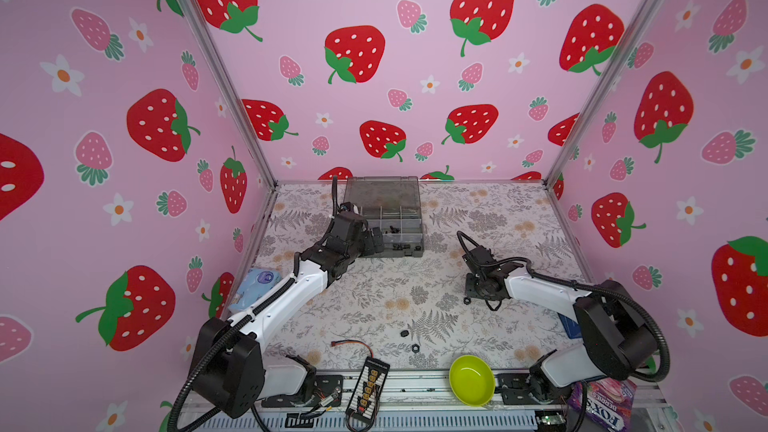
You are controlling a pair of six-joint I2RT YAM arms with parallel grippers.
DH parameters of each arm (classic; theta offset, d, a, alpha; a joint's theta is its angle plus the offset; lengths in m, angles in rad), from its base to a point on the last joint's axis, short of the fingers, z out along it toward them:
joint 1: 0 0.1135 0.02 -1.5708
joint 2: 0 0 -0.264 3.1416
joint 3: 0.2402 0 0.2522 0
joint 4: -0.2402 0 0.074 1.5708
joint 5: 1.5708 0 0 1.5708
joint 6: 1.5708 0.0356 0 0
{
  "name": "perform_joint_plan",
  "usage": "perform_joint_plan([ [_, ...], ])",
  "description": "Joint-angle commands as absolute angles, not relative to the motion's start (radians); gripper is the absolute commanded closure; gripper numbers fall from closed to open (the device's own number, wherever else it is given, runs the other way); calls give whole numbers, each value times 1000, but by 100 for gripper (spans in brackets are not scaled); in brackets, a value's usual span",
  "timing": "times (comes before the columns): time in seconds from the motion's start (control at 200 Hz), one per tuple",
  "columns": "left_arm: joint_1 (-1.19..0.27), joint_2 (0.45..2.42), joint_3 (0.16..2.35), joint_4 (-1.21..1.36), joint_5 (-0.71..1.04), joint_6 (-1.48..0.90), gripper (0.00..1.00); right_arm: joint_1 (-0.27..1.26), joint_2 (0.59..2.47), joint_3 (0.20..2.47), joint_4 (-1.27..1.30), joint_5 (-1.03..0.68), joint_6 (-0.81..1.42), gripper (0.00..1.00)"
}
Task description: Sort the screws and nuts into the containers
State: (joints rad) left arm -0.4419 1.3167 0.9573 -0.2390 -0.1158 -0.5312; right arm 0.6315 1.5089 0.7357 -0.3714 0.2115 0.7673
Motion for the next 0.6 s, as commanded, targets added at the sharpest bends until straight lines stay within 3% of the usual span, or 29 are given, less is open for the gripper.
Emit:
perform_joint_plan([
  [0.0, -436, 1305, 941, -235, -138, -559, 1, 612, 1531, 761, -356, 194, 759, 62],
  [0.31, -437, 1316, 944, -238, -137, -561, 1, 597, 1561, 761, -356, 157, 745, 75],
  [0.595, -437, 1313, 948, -244, -158, -557, 1, 601, 1563, 757, -419, 211, 746, 76],
])
